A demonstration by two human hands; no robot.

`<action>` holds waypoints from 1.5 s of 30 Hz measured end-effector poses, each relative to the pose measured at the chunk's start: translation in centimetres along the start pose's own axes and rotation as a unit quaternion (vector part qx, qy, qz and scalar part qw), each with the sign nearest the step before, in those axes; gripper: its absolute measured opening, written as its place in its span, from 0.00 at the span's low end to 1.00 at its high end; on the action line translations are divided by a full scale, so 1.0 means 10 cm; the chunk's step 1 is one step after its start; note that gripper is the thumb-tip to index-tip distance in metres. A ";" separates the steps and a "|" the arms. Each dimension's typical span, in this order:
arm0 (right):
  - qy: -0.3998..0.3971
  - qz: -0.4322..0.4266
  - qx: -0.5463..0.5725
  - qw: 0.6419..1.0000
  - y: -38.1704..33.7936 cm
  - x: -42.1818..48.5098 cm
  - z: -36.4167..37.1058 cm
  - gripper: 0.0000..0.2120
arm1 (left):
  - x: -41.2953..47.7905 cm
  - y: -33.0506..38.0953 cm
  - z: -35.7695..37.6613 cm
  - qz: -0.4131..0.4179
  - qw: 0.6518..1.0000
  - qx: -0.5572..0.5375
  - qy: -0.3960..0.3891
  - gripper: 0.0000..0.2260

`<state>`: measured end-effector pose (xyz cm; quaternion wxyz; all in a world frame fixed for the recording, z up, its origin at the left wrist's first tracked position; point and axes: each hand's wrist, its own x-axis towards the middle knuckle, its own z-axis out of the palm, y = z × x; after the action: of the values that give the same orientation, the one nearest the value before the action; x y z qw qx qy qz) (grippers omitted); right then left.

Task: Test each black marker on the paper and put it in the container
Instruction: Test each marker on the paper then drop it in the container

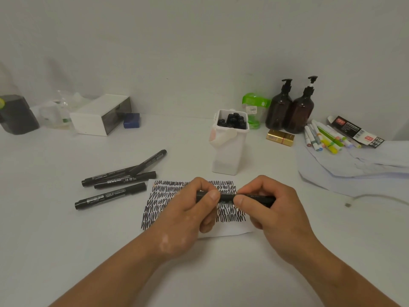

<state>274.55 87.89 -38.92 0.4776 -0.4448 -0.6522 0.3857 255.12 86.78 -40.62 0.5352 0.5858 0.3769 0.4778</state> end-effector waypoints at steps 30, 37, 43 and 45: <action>-0.065 -0.032 -0.037 0.997 -0.03 -0.08 0.10 0.03 | -0.02 0.12 -0.08 0.078 0.996 -0.005 0.054 0.11; -0.042 -0.026 0.054 0.997 -0.02 -0.05 -0.01 0.14 | -0.05 0.08 -0.09 0.088 0.951 0.294 0.041 0.11; 0.005 -0.030 -0.005 1.000 0.03 0.02 -0.11 0.09 | -0.03 0.04 -0.14 0.072 0.940 0.330 0.051 0.08; 0.052 -0.020 0.026 0.998 0.05 0.08 -0.22 0.08 | -0.01 0.03 -0.19 0.051 0.944 0.318 0.068 0.07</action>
<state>276.63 88.96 -38.62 0.5296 -0.4390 -0.6249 0.3692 253.28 87.12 -40.39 0.2686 0.7103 0.5144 0.3983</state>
